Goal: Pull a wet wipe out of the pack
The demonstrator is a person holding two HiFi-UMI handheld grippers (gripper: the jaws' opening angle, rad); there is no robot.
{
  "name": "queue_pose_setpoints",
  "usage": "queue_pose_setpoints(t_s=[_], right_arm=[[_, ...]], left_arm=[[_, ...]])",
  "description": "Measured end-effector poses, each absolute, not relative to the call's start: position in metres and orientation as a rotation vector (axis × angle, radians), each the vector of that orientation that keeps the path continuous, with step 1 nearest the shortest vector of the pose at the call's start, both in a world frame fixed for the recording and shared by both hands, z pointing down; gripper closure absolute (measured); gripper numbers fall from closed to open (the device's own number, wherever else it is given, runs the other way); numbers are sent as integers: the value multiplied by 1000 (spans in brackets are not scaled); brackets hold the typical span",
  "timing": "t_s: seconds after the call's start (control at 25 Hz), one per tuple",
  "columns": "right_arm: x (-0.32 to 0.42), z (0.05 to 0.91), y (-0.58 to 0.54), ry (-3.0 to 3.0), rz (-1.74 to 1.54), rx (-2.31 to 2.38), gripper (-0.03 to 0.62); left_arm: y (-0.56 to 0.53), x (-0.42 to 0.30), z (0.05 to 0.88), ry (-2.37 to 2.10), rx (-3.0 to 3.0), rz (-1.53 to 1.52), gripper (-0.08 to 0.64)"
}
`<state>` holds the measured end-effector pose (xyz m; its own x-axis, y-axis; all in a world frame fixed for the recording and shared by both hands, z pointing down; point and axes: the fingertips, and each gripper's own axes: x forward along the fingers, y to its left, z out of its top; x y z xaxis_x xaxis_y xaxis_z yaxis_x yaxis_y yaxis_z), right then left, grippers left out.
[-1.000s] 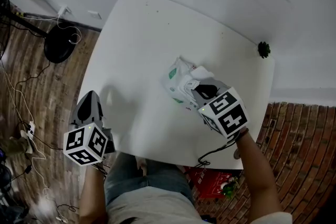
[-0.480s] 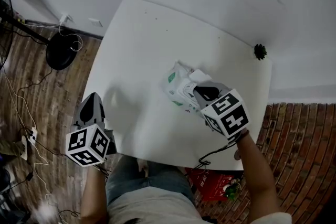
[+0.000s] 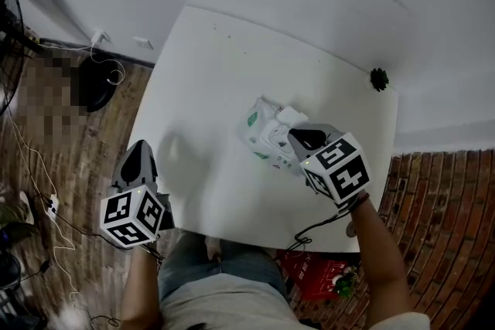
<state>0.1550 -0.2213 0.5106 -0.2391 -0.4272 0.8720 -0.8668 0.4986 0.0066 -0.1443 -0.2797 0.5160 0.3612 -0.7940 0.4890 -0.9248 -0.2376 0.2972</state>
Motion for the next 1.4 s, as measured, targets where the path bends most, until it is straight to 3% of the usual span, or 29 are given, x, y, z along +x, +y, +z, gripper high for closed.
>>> queue_pose_setpoints(t_s=[1.4], right_arm=[[164,442,-211,-1873,563,1325,592]], left_arm=[[-287,-121,464,-1400,2240,224,560]])
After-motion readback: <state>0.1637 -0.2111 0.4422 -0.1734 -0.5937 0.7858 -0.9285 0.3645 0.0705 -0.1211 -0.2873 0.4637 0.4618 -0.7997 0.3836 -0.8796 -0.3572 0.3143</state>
